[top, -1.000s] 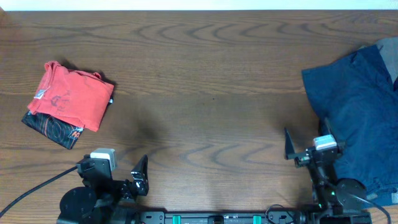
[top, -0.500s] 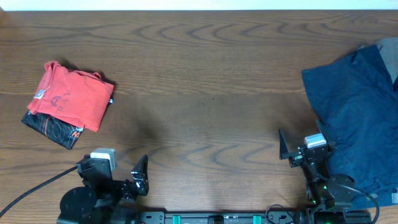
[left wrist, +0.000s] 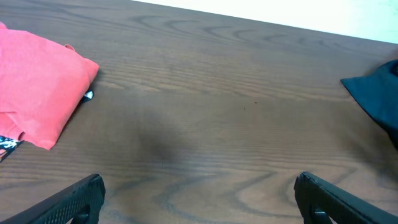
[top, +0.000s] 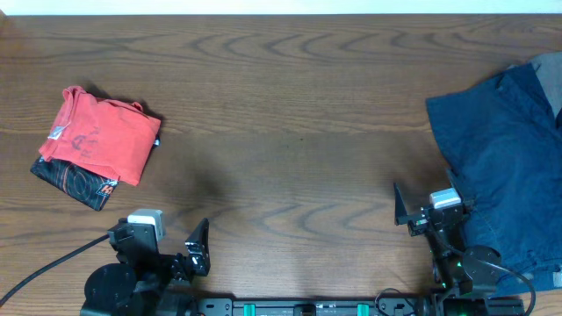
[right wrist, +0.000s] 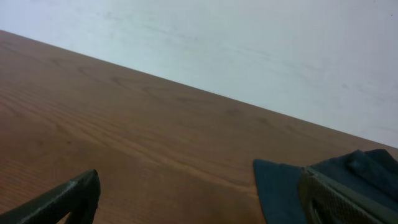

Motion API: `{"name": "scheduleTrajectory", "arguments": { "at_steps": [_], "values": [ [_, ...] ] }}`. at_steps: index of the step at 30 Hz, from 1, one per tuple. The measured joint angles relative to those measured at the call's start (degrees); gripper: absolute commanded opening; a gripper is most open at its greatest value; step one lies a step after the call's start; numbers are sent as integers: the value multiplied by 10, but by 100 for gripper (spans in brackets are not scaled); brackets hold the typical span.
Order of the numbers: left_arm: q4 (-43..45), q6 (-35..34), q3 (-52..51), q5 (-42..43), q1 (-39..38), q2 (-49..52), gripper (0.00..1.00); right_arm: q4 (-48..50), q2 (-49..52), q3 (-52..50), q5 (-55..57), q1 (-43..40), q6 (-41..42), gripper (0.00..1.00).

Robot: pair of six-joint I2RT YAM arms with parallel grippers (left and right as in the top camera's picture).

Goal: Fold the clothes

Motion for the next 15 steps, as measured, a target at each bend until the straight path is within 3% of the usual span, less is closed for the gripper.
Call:
{"name": "scheduleTrajectory", "arguments": {
  "at_steps": [11, 15],
  "values": [
    [-20, 4, -1, -12, 3, 0, 98, 0, 0, 0, 0, 0, 0, 99],
    [-8, 5, -36, -35, 39, -13, 98, 0, 0, 0, 0, 0, 0, 99]
  ]
}}
